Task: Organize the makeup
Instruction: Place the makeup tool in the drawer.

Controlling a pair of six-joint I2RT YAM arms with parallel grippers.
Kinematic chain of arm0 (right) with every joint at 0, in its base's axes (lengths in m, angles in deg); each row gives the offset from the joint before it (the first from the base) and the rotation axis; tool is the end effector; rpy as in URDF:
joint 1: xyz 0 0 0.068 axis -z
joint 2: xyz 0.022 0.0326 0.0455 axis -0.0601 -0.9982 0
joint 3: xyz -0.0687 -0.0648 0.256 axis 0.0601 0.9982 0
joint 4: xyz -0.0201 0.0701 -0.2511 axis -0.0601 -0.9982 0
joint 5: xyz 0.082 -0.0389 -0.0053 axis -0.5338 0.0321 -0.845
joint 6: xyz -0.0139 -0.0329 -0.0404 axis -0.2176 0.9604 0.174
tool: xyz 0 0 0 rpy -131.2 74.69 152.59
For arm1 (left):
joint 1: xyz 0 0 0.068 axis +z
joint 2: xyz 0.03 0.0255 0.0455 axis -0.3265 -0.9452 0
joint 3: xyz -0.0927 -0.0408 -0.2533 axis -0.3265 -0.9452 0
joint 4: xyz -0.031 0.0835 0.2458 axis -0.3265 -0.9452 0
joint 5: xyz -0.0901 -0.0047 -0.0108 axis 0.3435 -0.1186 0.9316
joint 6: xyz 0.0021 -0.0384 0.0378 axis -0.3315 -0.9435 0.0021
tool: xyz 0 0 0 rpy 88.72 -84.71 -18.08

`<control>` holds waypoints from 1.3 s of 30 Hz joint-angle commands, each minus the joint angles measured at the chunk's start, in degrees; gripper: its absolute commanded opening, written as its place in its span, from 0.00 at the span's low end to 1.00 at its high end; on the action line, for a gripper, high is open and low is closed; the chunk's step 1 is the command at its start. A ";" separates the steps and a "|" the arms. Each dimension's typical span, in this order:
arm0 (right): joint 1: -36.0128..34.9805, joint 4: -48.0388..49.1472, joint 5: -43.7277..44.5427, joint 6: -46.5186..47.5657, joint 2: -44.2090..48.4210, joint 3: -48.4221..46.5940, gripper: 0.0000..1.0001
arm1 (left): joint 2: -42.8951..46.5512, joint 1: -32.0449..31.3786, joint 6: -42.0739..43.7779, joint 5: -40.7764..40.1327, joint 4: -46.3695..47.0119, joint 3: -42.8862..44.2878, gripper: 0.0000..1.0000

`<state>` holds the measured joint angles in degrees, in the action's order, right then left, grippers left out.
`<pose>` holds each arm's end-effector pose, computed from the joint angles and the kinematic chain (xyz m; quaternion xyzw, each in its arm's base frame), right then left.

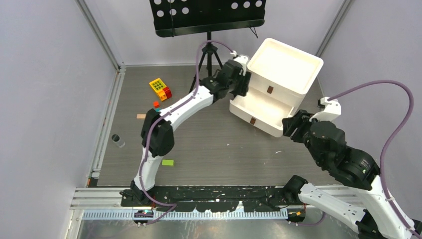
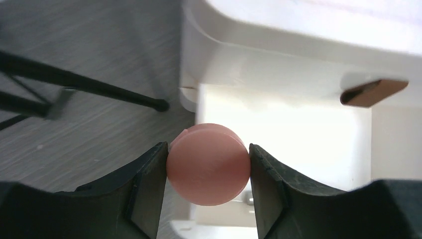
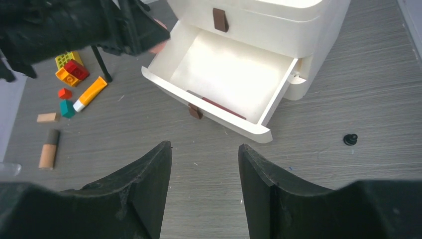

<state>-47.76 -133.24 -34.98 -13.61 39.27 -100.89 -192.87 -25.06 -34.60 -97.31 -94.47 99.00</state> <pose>0.0721 0.0410 0.4040 0.0843 0.8163 0.1126 0.5602 0.3572 -0.3397 0.3296 0.1580 0.8486 -0.2118 0.4583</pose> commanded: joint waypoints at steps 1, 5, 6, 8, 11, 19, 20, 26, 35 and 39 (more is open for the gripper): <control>-0.32 -2.04 3.72 -2.14 0.19 -1.69 0.56 | -3.04 -3.33 4.72 4.98 1.29 4.96 0.42; -0.26 -2.92 4.00 -2.87 0.67 -1.47 0.57 | -4.06 -5.01 5.94 5.06 2.98 4.23 0.42; -0.31 -2.99 3.85 -2.97 0.84 -1.35 0.56 | -4.30 -5.13 6.13 5.05 3.57 3.94 0.42; -0.26 -2.95 3.57 -3.01 1.11 -1.17 0.57 | -5.36 -5.19 6.53 5.40 4.26 4.06 0.42; -0.30 -3.58 3.83 -3.11 1.45 -0.99 0.57 | -7.33 -5.19 7.51 6.51 2.85 6.12 0.42; -0.33 -4.10 3.94 -3.29 2.20 -0.07 0.57 | -8.96 -5.28 9.51 6.81 2.32 6.31 0.67; -0.31 -4.16 3.88 -3.30 2.21 -0.06 0.57 | -9.07 -5.28 9.58 6.77 2.24 6.35 0.71; -0.25 -4.30 4.00 -3.27 2.45 0.28 0.57 | -8.01 -5.28 9.54 7.06 2.20 6.39 0.84; -0.36 -2.73 4.32 -2.31 2.73 2.25 0.57 | 3.12 -5.36 10.24 5.84 2.03 3.48 0.85; -0.32 -1.38 3.74 -1.32 1.54 3.00 0.57 | 11.22 -5.30 11.47 2.70 4.09 -4.40 0.86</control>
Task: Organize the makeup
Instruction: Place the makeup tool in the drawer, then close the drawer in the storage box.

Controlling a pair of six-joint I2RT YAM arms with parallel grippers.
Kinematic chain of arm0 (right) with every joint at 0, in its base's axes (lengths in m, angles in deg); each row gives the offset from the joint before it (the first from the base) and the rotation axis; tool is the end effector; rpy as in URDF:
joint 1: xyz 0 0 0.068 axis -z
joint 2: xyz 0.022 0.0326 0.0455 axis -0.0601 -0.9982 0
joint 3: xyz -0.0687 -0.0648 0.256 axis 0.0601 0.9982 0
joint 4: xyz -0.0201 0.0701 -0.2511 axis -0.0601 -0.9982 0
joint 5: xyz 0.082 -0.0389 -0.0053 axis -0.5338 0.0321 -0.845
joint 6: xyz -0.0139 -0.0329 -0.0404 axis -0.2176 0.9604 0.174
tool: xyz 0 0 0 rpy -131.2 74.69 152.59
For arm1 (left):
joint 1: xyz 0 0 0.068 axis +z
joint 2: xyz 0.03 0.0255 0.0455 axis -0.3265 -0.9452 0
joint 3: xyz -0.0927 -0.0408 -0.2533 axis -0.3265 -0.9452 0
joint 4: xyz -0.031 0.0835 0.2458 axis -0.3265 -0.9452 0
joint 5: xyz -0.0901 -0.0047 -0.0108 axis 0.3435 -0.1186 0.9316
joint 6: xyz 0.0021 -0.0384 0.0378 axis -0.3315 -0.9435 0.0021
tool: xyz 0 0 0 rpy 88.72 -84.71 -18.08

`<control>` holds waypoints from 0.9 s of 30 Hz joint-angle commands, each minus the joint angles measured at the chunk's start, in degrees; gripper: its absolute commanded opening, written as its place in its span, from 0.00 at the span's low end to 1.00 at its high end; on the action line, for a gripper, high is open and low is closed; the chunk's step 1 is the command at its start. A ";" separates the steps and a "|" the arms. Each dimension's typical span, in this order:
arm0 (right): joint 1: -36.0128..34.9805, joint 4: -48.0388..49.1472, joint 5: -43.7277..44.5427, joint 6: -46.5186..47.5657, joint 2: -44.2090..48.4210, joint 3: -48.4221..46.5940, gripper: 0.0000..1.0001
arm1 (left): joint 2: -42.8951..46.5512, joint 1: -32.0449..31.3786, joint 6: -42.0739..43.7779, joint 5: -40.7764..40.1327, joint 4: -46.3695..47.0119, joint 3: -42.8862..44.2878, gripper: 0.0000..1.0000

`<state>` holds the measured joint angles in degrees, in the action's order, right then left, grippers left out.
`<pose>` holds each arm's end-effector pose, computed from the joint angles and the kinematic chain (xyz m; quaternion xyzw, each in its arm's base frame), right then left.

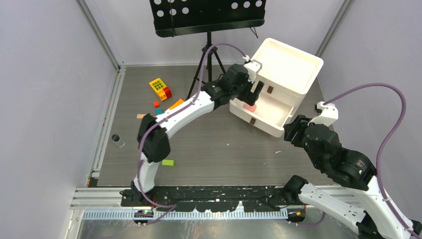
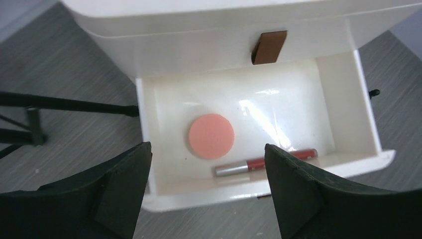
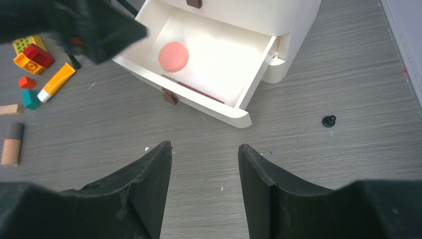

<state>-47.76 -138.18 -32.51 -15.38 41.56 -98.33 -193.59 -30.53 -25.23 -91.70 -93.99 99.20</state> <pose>0.0655 0.0328 0.3867 0.0936 0.8310 0.0762 0.5431 0.3228 -0.3771 0.3255 0.2901 0.8145 -0.2333 0.4451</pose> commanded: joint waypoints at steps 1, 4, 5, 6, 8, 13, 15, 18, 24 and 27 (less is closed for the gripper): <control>-0.32 3.91 1.04 0.72 -1.09 0.46 0.56 | 14.09 0.17 2.29 -4.07 3.79 -6.82 0.86; -0.27 4.67 -0.24 1.25 -2.13 0.82 0.57 | 20.54 0.27 2.21 -9.19 3.17 -13.75 0.87; -0.27 5.00 -0.60 1.42 -2.26 1.12 0.57 | 22.88 0.32 1.86 -11.22 3.05 -16.59 0.87; -0.25 5.32 -0.93 1.46 -2.36 1.42 0.56 | 25.41 0.47 1.53 -12.92 3.14 -19.94 0.87; -0.34 6.15 -1.65 1.62 -2.51 2.08 0.57 | 30.33 1.33 0.36 -15.09 2.99 -26.39 0.87; -0.30 7.47 -2.86 2.78 -3.56 2.66 0.57 | 42.58 6.20 -4.42 -19.00 -1.10 -40.87 0.87; -0.34 8.04 -3.07 3.26 -4.06 2.77 0.57 | 47.03 8.48 -6.71 -19.52 -2.19 -45.69 0.87; -0.29 9.42 -4.17 3.64 -4.85 3.21 0.57 | 52.69 12.05 -8.96 -20.76 -3.74 -51.78 0.87; -0.31 11.44 -7.32 4.13 -7.94 3.80 0.57 | 58.58 19.15 -12.37 -21.67 -4.64 -59.63 0.87; -0.26 11.89 -8.52 4.41 -9.27 3.63 0.57 | 58.09 22.88 -12.23 -20.75 -2.06 -61.97 0.87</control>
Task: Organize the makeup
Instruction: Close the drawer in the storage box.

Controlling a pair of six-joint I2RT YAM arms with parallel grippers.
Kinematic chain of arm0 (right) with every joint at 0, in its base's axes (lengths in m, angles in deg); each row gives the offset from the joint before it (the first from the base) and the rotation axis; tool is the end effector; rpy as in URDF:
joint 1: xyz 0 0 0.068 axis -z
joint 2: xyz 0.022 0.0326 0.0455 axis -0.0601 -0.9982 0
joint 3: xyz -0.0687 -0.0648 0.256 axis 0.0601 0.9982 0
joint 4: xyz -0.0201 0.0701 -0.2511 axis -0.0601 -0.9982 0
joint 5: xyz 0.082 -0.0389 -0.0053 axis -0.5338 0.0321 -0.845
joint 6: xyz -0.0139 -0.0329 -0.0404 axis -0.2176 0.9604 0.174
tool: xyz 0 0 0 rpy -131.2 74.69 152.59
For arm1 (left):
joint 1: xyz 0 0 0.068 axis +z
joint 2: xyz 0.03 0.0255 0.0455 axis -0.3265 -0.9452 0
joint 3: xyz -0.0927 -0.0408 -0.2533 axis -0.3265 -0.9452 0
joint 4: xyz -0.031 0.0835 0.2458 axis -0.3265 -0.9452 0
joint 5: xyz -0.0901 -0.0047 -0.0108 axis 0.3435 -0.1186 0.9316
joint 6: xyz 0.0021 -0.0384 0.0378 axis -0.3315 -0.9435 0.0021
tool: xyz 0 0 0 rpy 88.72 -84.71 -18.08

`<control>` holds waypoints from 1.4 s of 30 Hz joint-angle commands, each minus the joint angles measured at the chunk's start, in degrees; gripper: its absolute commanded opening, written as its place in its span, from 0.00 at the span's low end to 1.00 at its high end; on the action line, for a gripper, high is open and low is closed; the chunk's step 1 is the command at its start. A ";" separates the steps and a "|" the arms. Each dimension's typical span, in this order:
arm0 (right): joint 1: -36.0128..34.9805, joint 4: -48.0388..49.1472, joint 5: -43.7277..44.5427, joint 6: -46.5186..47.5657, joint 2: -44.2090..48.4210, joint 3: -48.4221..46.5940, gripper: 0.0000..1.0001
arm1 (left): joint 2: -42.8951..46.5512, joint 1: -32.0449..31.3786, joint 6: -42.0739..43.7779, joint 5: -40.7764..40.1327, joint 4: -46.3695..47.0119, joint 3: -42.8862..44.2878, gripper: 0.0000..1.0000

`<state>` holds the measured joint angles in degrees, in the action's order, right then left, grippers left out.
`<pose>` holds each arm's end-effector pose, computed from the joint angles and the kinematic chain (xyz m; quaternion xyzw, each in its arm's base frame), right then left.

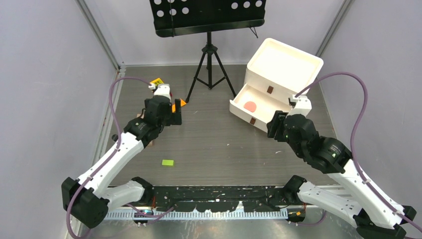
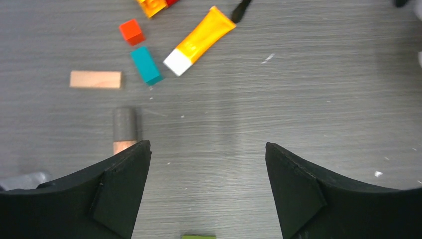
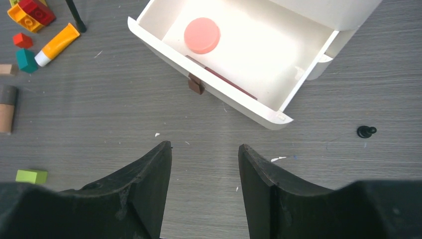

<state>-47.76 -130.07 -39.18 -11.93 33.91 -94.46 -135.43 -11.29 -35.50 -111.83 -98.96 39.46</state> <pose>0.1004 0.0716 0.3684 0.0308 0.8583 0.0848 0.5051 0.2068 -0.1055 0.3135 -0.0036 0.8796 -0.0315 0.4746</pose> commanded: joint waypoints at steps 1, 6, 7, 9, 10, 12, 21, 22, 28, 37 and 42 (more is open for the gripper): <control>-0.32 3.75 -2.18 1.02 -1.82 -0.32 0.57 | -0.66 4.54 -1.63 -0.31 4.40 -2.84 0.88; -0.26 3.73 -3.10 1.25 -2.38 -0.37 0.57 | -6.80 7.49 4.24 4.27 16.39 -5.36 0.91; -0.31 3.60 -3.47 1.36 -2.45 -0.34 0.57 | -8.64 7.91 6.20 5.74 19.25 -5.88 0.91; -0.26 3.13 -4.42 1.62 -2.72 -0.26 0.57 | -12.53 8.46 11.24 9.18 23.63 -5.36 0.91; -0.29 2.93 -4.68 1.77 -2.86 -0.25 0.57 | -14.59 8.72 13.01 11.37 24.41 -4.57 0.92; -0.32 2.75 -5.12 1.83 -3.15 0.08 0.57 | -18.94 9.09 14.71 12.86 24.31 -2.14 0.92; -0.25 1.87 -7.48 3.87 -4.91 -0.27 0.57 | -34.24 13.14 23.82 21.17 14.84 13.42 0.92; -0.25 1.96 -7.58 3.99 -5.06 -0.25 0.57 | -35.15 13.65 24.44 21.71 13.98 14.74 0.92; -0.33 1.91 -7.94 5.65 -5.99 -0.42 0.57 | -38.23 18.17 23.93 28.20 13.39 17.30 0.92; -0.31 2.24 -7.93 7.61 -7.72 -0.67 0.57 | -42.11 21.18 24.14 33.65 11.45 19.26 0.92; -0.33 2.38 -8.45 7.97 -8.92 -1.19 0.58 | -43.57 21.60 24.45 33.49 11.00 19.58 0.92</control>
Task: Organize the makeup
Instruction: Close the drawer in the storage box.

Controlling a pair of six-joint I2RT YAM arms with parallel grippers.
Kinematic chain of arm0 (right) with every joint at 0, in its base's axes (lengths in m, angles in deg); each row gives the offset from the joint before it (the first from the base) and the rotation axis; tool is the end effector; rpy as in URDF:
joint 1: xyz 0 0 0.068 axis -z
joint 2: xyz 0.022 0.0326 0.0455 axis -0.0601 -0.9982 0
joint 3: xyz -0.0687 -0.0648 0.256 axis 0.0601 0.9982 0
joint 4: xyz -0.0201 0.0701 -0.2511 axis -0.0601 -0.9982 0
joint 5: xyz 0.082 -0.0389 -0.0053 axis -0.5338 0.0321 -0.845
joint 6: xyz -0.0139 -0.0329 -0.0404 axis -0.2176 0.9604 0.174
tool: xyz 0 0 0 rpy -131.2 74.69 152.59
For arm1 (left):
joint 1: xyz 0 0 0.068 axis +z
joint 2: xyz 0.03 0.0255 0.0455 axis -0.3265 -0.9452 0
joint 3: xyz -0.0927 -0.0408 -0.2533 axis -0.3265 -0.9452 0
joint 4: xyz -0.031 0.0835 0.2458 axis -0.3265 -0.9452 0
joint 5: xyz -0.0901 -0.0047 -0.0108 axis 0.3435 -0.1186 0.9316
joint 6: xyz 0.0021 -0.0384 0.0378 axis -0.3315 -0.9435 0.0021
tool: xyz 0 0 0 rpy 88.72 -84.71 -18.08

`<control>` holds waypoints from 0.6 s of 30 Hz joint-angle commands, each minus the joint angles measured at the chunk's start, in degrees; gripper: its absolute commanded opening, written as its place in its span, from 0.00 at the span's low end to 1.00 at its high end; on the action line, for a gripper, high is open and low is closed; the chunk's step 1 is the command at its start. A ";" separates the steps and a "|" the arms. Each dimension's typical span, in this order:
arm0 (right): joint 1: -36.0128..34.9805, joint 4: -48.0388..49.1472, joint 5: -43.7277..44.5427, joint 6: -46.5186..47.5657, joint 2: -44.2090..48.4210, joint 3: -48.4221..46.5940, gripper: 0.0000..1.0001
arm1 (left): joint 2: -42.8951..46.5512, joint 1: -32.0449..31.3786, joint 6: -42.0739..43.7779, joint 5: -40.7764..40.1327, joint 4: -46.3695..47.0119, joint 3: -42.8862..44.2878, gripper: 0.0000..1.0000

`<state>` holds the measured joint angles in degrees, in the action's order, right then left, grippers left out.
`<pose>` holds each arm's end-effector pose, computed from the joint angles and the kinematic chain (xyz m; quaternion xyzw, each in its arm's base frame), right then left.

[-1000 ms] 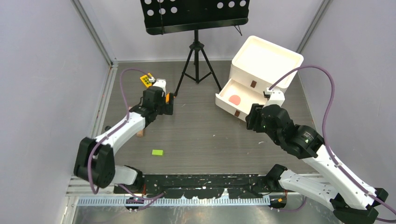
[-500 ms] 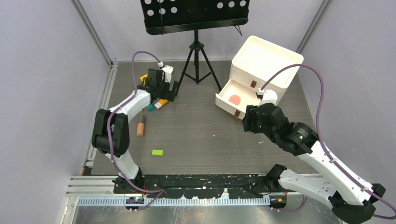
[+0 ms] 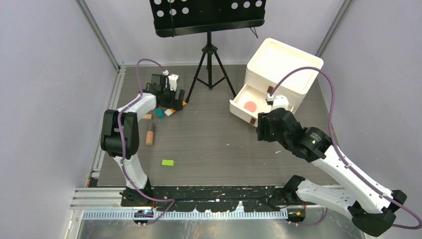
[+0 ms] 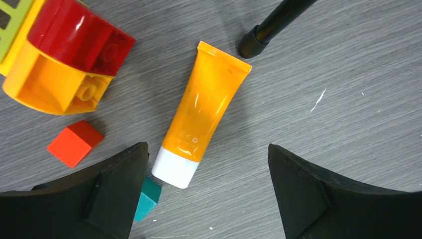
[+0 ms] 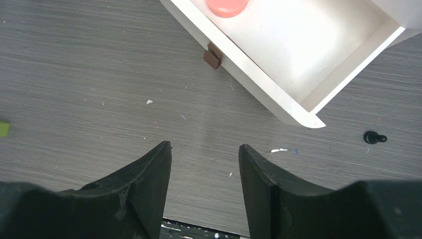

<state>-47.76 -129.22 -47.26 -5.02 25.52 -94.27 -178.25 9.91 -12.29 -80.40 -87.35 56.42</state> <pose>0.1252 0.1020 0.3494 -0.0726 0.8941 0.0702 0.4362 0.3887 -0.0684 0.2032 0.1324 0.9291 -0.0920 0.3329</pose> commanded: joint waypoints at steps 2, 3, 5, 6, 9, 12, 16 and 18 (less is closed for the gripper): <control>-0.33 1.60 -0.46 0.92 -0.77 -1.49 0.58 | -1.03 0.42 1.39 2.12 -1.30 2.75 0.91; -0.29 1.72 -0.50 0.82 -0.72 -1.43 0.58 | -0.92 0.44 1.33 2.12 -1.40 2.63 0.91; -0.27 2.14 -0.71 0.64 -0.74 -1.41 0.58 | -0.28 0.40 0.62 1.74 -1.19 2.11 0.91; -0.33 2.29 -0.84 0.49 -0.84 -1.41 0.58 | 0.34 0.44 -0.28 0.85 -0.54 1.54 0.91; -0.32 2.38 -1.24 0.22 -1.21 -1.37 0.58 | 3.18 0.42 -7.43 -2.06 2.13 -1.12 0.92; -0.32 2.54 -1.25 0.03 -1.46 -0.87 0.57 | 8.18 0.42 -13.46 -1.89 7.59 -6.05 0.92; -0.29 3.05 -1.34 -0.05 -1.25 0.00 0.58 | 15.92 0.43 -28.96 -9.47 10.90 -13.59 0.91; -0.26 3.51 -1.25 -0.01 -0.99 0.70 0.58 | 19.18 0.32 -36.14 -12.16 7.38 -15.47 0.91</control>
<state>-47.76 -128.56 -48.75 -4.85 24.06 -94.18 -166.60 10.06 -31.28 -85.42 -81.93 43.73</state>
